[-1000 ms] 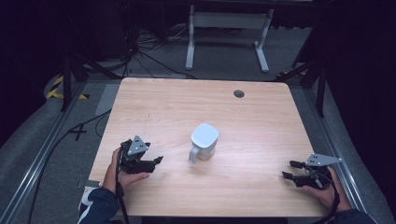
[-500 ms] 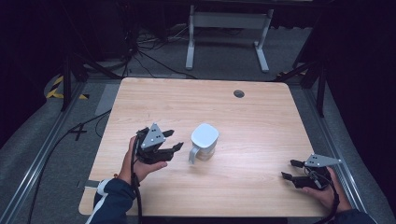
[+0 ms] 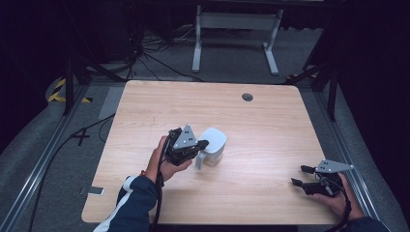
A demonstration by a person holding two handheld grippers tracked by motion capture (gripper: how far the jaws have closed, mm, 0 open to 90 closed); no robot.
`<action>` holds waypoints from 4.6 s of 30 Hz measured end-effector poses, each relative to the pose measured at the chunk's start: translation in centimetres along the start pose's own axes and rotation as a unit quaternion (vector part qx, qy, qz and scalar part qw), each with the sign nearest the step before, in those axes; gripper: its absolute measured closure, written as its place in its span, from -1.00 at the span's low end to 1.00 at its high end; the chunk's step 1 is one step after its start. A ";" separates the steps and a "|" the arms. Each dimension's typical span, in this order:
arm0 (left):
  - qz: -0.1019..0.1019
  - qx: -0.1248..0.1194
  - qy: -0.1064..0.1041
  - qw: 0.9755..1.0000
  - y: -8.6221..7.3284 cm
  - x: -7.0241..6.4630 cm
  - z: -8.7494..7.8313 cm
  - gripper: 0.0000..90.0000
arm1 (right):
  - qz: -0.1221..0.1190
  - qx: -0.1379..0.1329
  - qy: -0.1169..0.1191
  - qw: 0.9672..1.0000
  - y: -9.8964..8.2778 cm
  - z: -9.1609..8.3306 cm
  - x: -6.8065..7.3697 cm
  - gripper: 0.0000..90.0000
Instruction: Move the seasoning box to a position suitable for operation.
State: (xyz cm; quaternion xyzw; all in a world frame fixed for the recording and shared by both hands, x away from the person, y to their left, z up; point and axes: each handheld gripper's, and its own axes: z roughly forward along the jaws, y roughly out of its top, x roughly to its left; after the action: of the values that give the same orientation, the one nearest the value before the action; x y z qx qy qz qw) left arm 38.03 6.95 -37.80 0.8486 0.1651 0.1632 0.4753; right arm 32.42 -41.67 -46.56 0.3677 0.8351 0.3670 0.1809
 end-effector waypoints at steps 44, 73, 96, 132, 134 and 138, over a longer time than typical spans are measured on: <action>-0.013 -0.014 -0.009 1.000 -1.0 -0.1 0.0 1.00 | 0.002 0.003 0.000 1.000 0.1 0.0 0.0 -0.33; -0.016 -0.016 -0.005 1.000 -1.0 -0.7 0.0 1.00 | 0.001 0.004 0.000 1.000 0.1 0.1 0.0 -0.34; -0.015 0.003 -0.004 1.000 -2.1 -0.9 0.7 0.99 | -0.011 -0.026 0.002 1.000 2.2 -0.4 0.8 0.06; -0.033 -0.043 -0.015 0.998 -1.4 0.2 0.9 1.00 | -0.123 -0.087 0.071 0.986 18.5 7.2 7.6 0.46; -0.032 -0.042 -0.016 0.998 -1.5 0.2 0.8 1.00 | -0.126 -0.087 0.073 0.986 18.7 7.4 7.8 0.48; -0.036 -0.043 -0.015 0.998 -1.4 0.1 0.9 1.00 | -0.129 -0.091 0.079 0.984 19.4 7.9 8.3 0.60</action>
State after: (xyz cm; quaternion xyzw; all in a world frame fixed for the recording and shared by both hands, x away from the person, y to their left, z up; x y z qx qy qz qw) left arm 38.30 7.02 -39.46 0.8235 0.1807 0.1401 0.5192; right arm 40.72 -22.75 -37.59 0.2085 0.8503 0.4431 0.1930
